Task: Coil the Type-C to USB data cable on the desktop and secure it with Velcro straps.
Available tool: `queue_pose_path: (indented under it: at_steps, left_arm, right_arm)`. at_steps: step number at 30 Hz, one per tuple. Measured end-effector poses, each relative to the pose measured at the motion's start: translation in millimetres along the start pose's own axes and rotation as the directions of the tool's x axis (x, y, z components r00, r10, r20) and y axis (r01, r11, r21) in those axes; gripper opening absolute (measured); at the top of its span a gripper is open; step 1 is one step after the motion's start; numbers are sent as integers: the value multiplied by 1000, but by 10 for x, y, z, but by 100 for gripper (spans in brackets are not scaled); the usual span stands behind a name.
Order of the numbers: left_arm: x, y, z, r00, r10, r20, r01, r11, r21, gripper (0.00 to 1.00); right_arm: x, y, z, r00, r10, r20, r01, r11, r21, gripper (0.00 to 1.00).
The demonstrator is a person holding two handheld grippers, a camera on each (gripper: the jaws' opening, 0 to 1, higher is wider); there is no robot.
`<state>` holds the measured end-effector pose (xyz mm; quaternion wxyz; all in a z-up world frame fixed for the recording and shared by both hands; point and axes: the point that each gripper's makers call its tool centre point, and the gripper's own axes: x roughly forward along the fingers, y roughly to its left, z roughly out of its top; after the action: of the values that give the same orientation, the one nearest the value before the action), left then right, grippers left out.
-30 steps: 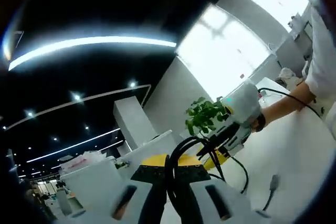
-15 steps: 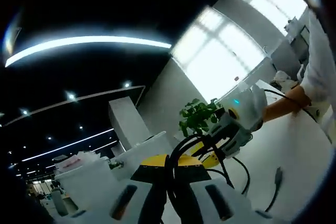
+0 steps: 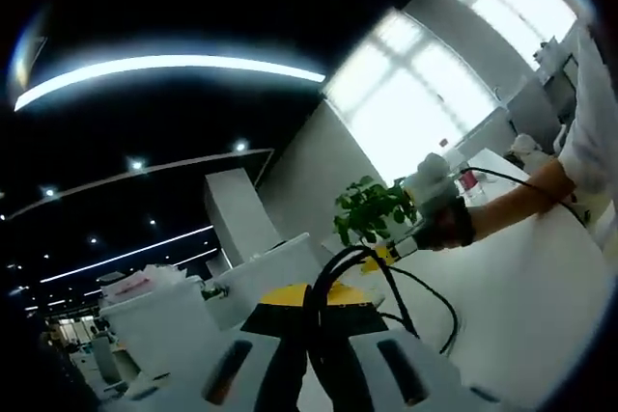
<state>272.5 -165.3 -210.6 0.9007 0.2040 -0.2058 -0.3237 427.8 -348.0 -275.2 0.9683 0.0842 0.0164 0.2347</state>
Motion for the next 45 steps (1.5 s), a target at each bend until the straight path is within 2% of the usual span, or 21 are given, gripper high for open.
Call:
queue_pose_path:
  at_steps: [2,4,8,9,11,16,17,18,20,23,25,28,30,33,35,36,38,40,41,43,45]
  left_arm:
    - [6,-12,-9,1000,-1,-4,1,1000,1,5]
    - [21,-35,-37,1000,-2,-14,2,1000,7,5]
    - [27,-23,-70,1000,12,-25,-13,1000,-7,4]
    - [28,-14,-79,1000,16,-25,-16,1000,-19,4]
    - [26,17,-93,999,30,-20,-31,999,-44,4]
    - [-26,149,-62,997,81,-4,-81,993,-86,4]
    - [-38,167,-48,996,85,-1,-85,992,-91,4]
    - [-46,174,-37,996,86,3,-85,992,-93,4]
    - [-24,78,3,1000,25,19,-23,996,-81,4]
    - [-6,2,9,1000,13,6,-13,1000,-3,4]
    - [3,-37,5,1000,6,-2,-6,1000,16,4]
    - [-2,-35,23,1000,-7,4,7,1000,5,5]
    - [-2,-17,7,1000,-8,-4,8,1000,-9,5]
    - [4,3,-15,1000,-7,-10,7,1000,-27,5]
    - [8,-6,-23,1000,-15,-13,15,999,-34,5]
    - [10,-9,-24,1000,-17,-14,16,999,-34,5]
    - [12,-23,-16,1000,-26,-12,26,999,-29,5]
    - [12,-41,0,999,-39,-8,39,999,-25,5]
    - [10,-55,12,999,-47,-5,46,999,-20,5]
    - [7,-80,19,998,-58,-5,58,998,-9,5]
    - [0,-104,32,997,-72,0,72,997,-1,5]
  right_arm:
    - [-31,-175,26,998,-63,31,59,990,127,3]
    - [-68,-308,31,994,-101,46,86,961,264,3]
    - [-172,-617,-8,977,-208,55,170,903,395,3]
    - [-213,-720,-21,968,-242,60,191,874,447,3]
    - [-254,-818,-41,961,-269,57,208,848,488,3]
    - [-288,-906,-112,948,-316,33,262,837,480,4]
    - [-279,-898,-135,948,-317,21,272,844,463,5]
    - [-227,-812,-148,958,-285,15,253,872,419,6]
    - [-89,-500,-185,988,-151,-24,152,946,286,8]
    - [48,31,-188,998,40,-55,-33,992,122,19]
    - [58,312,-116,993,112,-48,-113,993,-37,33]
    - [2,509,-1,992,122,-8,-121,962,-244,33]
    - [-30,538,36,993,119,-8,-116,945,-307,33]
    - [-63,562,113,992,129,6,-120,938,-326,34]
    - [-89,564,201,992,121,22,-99,894,-436,35]
    - [-95,622,253,989,143,23,-108,839,-534,35]
    - [-99,843,279,971,240,19,-173,750,-639,28]
    - [-67,1001,233,954,299,-23,-231,682,-694,23]
    - [-24,1054,179,948,311,-66,-266,662,-701,23]
    - [81,1138,72,927,344,-151,-353,660,-664,25]
    - [185,1164,74,917,358,-177,-378,636,-673,27]
